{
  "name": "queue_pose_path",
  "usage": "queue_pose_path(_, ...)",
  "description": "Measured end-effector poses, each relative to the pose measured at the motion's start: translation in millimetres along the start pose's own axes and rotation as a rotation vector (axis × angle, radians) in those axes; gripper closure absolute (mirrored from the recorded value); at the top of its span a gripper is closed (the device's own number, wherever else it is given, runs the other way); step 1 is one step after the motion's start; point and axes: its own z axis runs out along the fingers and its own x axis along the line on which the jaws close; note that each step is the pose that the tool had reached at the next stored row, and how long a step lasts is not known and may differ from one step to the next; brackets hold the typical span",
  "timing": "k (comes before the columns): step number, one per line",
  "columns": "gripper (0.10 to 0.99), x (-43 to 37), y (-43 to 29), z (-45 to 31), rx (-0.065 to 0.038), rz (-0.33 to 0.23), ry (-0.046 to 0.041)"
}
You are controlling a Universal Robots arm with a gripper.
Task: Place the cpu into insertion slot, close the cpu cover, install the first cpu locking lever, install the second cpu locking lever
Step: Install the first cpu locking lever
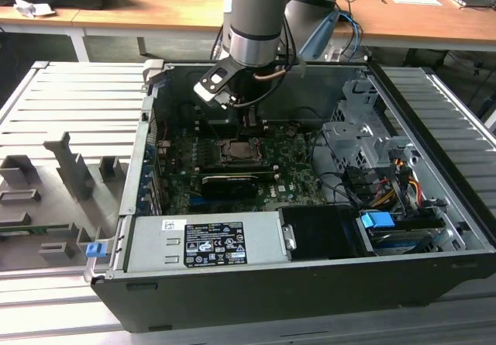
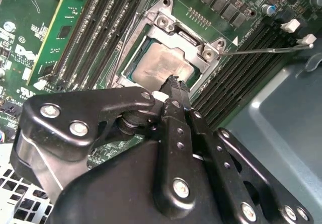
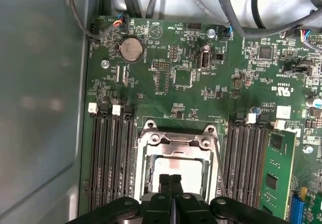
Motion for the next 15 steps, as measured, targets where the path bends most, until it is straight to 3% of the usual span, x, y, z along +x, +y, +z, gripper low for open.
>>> queue_pose_path(6, 0.98, 0.2, -0.6, -9.9, 0.0, 0.0, 0.0)
queue_pose_path(15, 0.98, 0.2, -0.7, -12.6, 0.0, 0.0, 0.0002)
